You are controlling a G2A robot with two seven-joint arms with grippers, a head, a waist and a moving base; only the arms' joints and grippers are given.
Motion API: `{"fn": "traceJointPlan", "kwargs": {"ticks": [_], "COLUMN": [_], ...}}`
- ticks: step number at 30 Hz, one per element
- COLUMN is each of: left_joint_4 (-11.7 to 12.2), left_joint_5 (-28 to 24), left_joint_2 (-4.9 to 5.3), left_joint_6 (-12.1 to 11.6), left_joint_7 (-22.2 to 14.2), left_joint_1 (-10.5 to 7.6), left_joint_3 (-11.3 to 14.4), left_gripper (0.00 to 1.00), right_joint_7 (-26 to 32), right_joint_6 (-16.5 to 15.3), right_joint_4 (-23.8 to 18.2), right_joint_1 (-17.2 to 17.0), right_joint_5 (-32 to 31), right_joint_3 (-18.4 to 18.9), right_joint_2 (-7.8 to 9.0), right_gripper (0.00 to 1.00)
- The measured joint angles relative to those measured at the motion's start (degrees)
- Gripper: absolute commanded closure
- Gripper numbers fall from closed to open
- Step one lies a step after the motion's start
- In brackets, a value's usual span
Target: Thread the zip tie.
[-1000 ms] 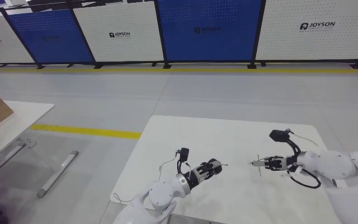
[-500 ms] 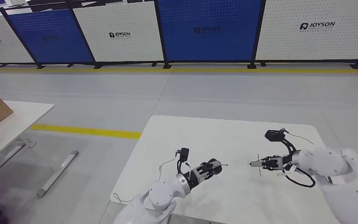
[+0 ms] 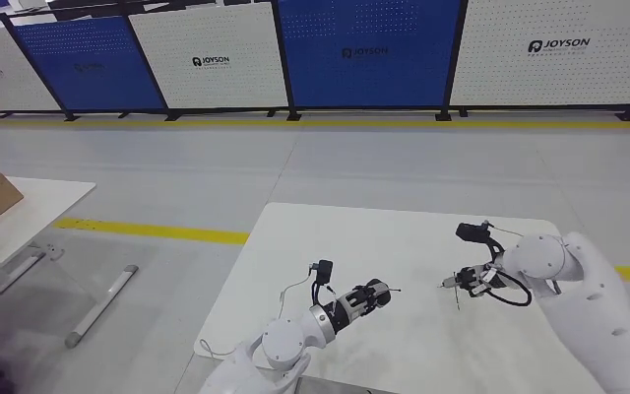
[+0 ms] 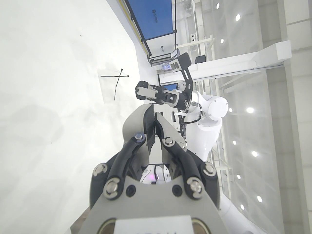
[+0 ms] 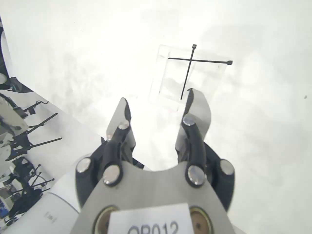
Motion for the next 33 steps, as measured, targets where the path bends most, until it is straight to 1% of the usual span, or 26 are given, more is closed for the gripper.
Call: {"fn": "traceJointPlan", "kwargs": {"ticks": [1, 8, 10, 12, 16, 21, 26, 33], "left_joint_4": [0.0, 0.0, 0.0, 0.0, 0.0, 0.0, 0.0, 0.0], "left_joint_5": [0.0, 0.0, 0.0, 0.0, 0.0, 0.0, 0.0, 0.0], "left_joint_2": [0.0, 0.0, 0.0, 0.0, 0.0, 0.0, 0.0, 0.0], "left_joint_6": [0.0, 0.0, 0.0, 0.0, 0.0, 0.0, 0.0, 0.0], "left_joint_7": [0.0, 0.0, 0.0, 0.0, 0.0, 0.0, 0.0, 0.0], "left_joint_1": [0.0, 0.0, 0.0, 0.0, 0.0, 0.0, 0.0, 0.0], "left_joint_3": [0.0, 0.0, 0.0, 0.0, 0.0, 0.0, 0.0, 0.0], "left_gripper": [1.0, 1.0, 1.0, 1.0, 1.0, 1.0, 1.0, 1.0], "right_joint_7": [-0.2, -1.7, -2.0, -2.3, -2.9, -3.6, -3.8, -3.3], "right_joint_6": [0.2, 2.3, 3.1, 3.6, 4.5, 6.8, 6.5, 6.6], "right_joint_4": [1.0, 7.9, 9.2, 10.5, 13.2, 15.9, 18.7, 21.8], "right_joint_1": [0.5, 3.7, 4.2, 4.8, 5.9, 7.3, 8.3, 9.5], "right_joint_5": [0.0, -0.1, -0.4, -0.3, -0.2, -1.1, -0.4, -0.5], "right_joint_3": [-0.6, -4.6, -5.6, -6.5, -7.9, -10.0, -11.0, -12.7], "right_joint_2": [-0.27, -2.3, -2.79, -3.35, -4.34, -5.7, -6.8, -8.24], "right_gripper": [0.67, 0.68, 0.69, 0.73, 0.72, 0.73, 0.78, 0.78]}}
